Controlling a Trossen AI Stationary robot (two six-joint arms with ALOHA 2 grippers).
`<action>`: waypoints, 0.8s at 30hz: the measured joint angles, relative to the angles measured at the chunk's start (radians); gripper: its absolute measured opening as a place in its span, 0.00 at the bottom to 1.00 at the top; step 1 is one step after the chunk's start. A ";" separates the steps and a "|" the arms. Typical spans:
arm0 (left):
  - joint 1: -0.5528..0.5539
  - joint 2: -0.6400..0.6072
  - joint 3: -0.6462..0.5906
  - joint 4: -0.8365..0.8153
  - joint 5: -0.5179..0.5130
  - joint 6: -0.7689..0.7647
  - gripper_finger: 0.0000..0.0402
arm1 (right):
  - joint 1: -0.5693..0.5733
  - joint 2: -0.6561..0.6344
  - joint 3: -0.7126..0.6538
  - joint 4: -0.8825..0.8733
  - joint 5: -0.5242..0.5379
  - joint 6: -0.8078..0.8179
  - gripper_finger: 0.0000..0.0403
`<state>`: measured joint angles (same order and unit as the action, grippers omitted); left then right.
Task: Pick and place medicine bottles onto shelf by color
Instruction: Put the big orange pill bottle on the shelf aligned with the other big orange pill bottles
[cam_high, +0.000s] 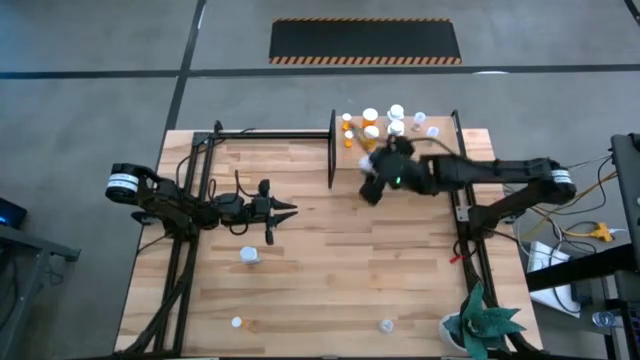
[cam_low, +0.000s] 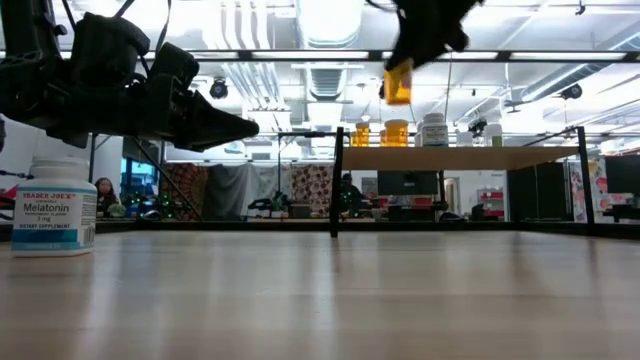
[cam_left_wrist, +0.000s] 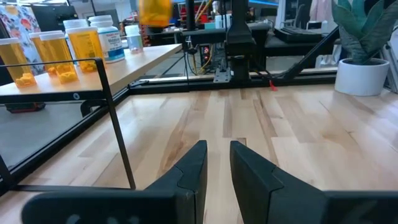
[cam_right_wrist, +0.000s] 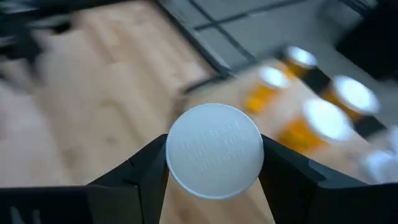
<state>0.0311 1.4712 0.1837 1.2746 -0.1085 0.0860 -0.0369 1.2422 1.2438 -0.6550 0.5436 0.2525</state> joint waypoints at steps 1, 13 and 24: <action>0.000 0.000 0.000 0.000 0.000 0.001 0.13 | -0.036 -0.017 -0.021 0.002 -0.001 0.005 0.51; 0.000 0.000 0.000 0.000 0.000 0.003 0.13 | -0.235 -0.041 -0.219 0.213 -0.120 0.059 0.50; 0.000 0.000 0.000 0.000 0.000 0.005 0.13 | -0.274 -0.036 -0.205 0.218 -0.135 0.080 0.50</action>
<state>0.0311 1.4712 0.1838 1.2747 -0.1085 0.0911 -0.3105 1.2058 1.0383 -0.4365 0.4090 0.3323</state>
